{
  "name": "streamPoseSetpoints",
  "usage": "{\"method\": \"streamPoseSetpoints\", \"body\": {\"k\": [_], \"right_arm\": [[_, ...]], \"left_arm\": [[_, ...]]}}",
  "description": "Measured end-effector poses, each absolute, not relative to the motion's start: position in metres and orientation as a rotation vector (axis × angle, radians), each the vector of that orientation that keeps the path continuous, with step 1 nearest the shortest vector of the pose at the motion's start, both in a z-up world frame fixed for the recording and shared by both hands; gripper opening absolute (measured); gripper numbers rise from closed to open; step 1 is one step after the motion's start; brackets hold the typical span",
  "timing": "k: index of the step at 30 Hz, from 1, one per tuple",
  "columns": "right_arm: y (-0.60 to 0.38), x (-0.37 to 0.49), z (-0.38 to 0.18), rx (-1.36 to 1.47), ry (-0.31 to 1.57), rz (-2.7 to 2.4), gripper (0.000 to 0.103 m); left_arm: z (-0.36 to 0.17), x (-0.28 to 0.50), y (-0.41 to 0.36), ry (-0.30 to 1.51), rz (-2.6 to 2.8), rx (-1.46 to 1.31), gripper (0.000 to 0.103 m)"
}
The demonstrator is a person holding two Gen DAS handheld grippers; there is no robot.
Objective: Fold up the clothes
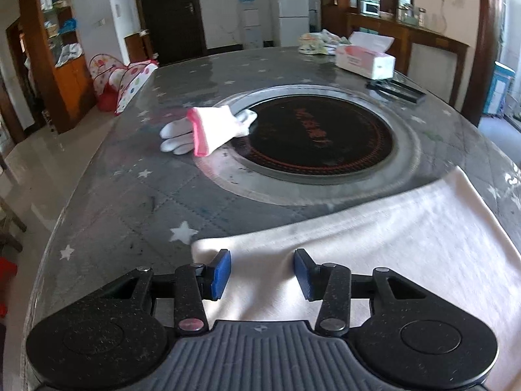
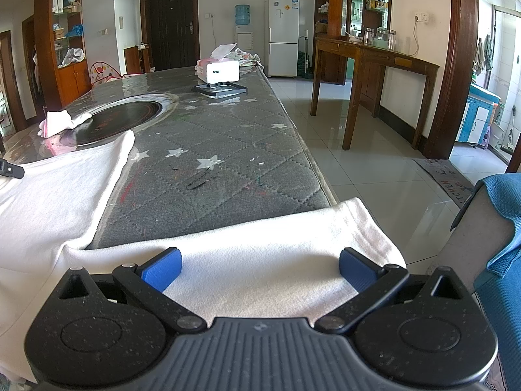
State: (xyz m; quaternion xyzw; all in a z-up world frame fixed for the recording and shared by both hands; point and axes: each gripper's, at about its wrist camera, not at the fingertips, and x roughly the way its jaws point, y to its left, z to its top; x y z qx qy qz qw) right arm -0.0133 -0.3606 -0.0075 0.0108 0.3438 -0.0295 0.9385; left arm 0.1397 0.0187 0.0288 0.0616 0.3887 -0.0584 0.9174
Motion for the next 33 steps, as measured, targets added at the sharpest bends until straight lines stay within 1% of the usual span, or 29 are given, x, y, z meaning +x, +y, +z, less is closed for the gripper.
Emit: {"method": "streamPoseSetpoints", "body": {"k": [5, 14, 19, 22, 27, 33], "right_arm": [[-0.36, -0.013, -0.007, 0.022, 0.702, -0.06, 0.103], [-0.36, -0.013, -0.007, 0.022, 0.702, -0.06, 0.103], [-0.36, -0.013, -0.007, 0.022, 0.702, -0.06, 0.103], [-0.36, -0.014, -0.007, 0.022, 0.702, -0.06, 0.103], [-0.36, -0.013, -0.007, 0.02, 0.703, -0.061, 0.103], [-0.36, -0.012, -0.007, 0.017, 0.706, -0.062, 0.103]], "left_arm": [[0.027, 0.143, 0.029, 0.791, -0.105, 0.097, 0.049], [0.034, 0.132, 0.036, 0.751, -0.098, 0.102, 0.048], [0.026, 0.134, 0.047, 0.773, -0.052, 0.114, 0.049], [0.031, 0.131, 0.051, 0.773, -0.043, 0.093, 0.049], [0.043, 0.102, 0.052, 0.757, -0.091, 0.084, 0.049], [0.044, 0.045, 0.048, 0.771, -0.162, 0.116, 0.049]]}}
